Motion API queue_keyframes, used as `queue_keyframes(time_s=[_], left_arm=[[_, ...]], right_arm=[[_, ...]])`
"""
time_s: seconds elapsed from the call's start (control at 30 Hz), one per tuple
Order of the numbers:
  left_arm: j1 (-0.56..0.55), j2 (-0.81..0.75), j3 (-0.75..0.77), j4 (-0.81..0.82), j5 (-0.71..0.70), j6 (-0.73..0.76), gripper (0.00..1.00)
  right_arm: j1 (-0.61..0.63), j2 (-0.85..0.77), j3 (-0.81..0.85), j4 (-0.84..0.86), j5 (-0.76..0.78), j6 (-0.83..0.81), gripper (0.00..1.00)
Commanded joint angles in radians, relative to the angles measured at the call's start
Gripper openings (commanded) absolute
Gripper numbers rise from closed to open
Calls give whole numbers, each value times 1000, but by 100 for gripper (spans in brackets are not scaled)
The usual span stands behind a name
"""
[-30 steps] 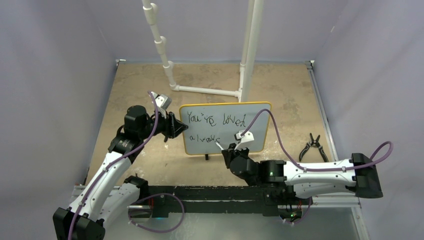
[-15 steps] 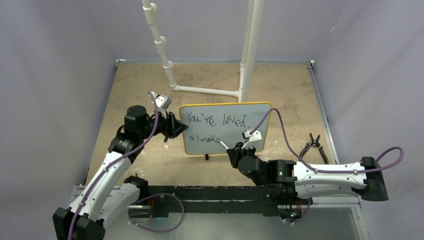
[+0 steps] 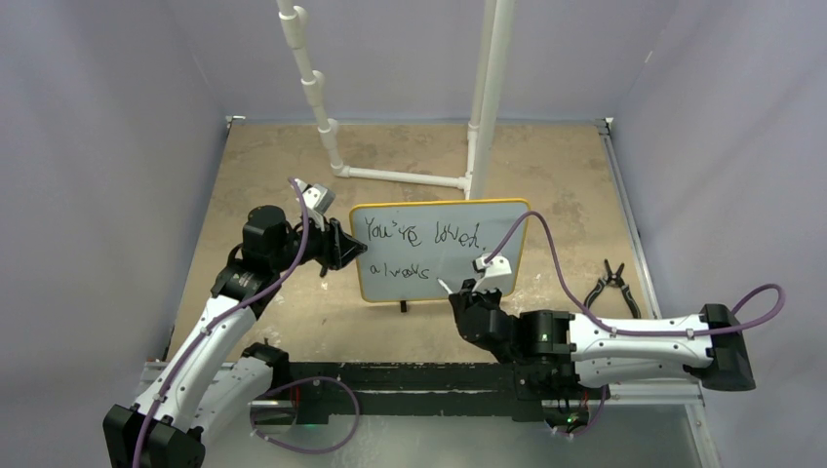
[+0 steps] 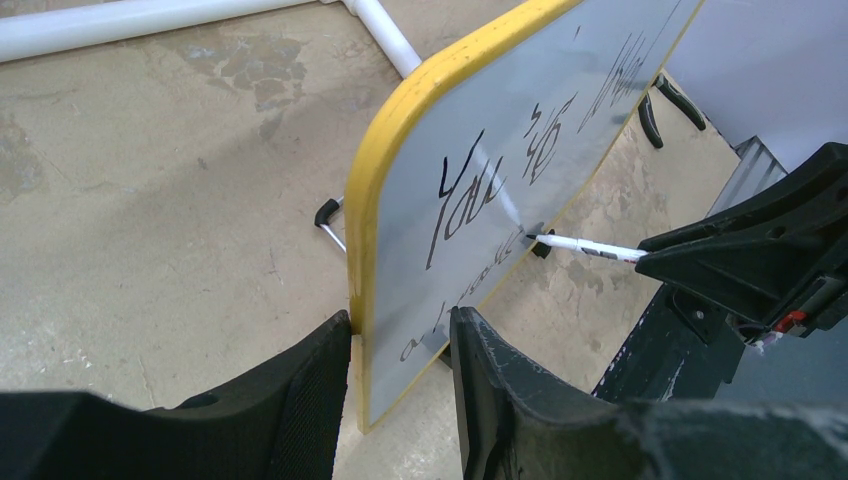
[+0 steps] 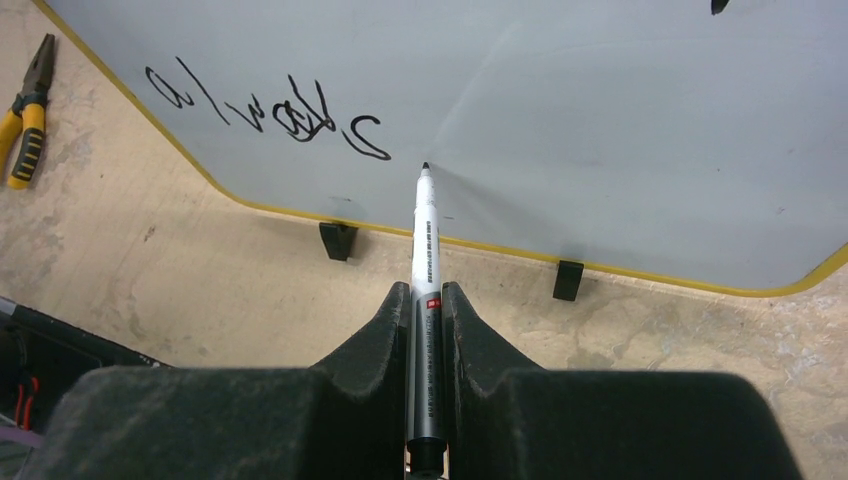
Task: Write a sentence on the whiteboard
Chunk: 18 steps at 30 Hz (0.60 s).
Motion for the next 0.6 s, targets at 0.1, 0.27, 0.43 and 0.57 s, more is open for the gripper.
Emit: queue_keyframes(time_s=[0.1,0.27,0.43,0.57], left_arm=[[-8,-4,9,7,-2,13,40],[-8,-4,8,7,-1,13,40],[-8,-15,16,-7,-30,19,40],[-8,-81,19,-15,-155,11,41]], right_arm=[[-4,27,50,-25,75,48,0],[-4,25,50,-38,80,59,0],[-4,-37,32,83,11,-103,0],[-4,-164,-22,295,-136,-337,0]])
